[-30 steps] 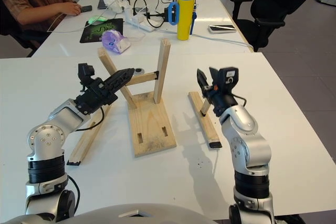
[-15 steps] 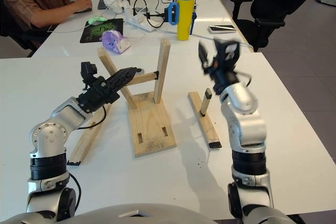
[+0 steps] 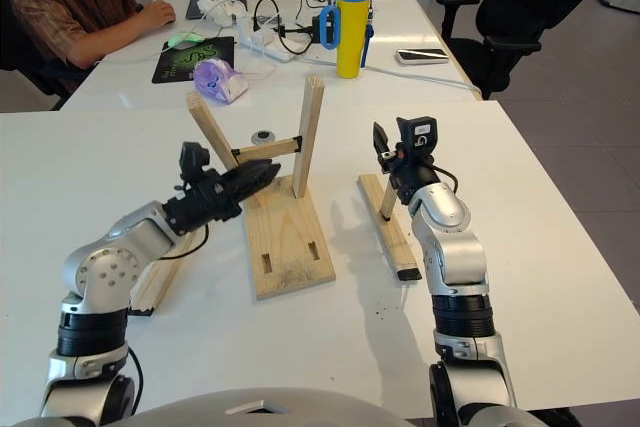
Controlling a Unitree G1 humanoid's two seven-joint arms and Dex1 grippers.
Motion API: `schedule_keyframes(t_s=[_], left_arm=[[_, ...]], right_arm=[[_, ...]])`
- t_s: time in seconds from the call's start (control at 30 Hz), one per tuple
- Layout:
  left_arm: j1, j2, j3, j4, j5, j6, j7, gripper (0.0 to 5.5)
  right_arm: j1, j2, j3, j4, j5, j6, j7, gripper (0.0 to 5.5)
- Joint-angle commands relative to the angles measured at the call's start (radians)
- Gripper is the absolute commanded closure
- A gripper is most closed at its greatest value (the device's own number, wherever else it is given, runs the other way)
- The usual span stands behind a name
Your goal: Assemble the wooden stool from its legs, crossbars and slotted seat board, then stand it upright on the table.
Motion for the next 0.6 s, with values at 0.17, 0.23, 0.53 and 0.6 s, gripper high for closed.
schedule_keyframes(t_s=[0.17, 0.23, 0.53, 0.6], left_arm=[[0.228, 0.172, -0.111, -0.185, 0.246, -0.209, -0.163, 3.52], [0.289, 0.225, -0.157, -0.229, 0.351, -0.295, -0.193, 3.52], [0.489, 0.294, -0.285, -0.255, 0.712, -0.547, -0.142, 3.52], [0.52, 0.277, -0.293, -0.262, 0.685, -0.526, -0.141, 3.18]], right_arm=[[-0.045, -0.071, -0.111, -0.143, 0.026, 0.06, -0.002, 3.33], [-0.022, -0.123, -0.176, -0.111, 0.045, 0.092, 0.018, 3.33], [0.13, -0.192, -0.226, 0.017, 0.07, 0.19, 0.095, 2.33], [0.15, -0.208, -0.211, 0.036, 0.063, 0.191, 0.124, 1.98]])
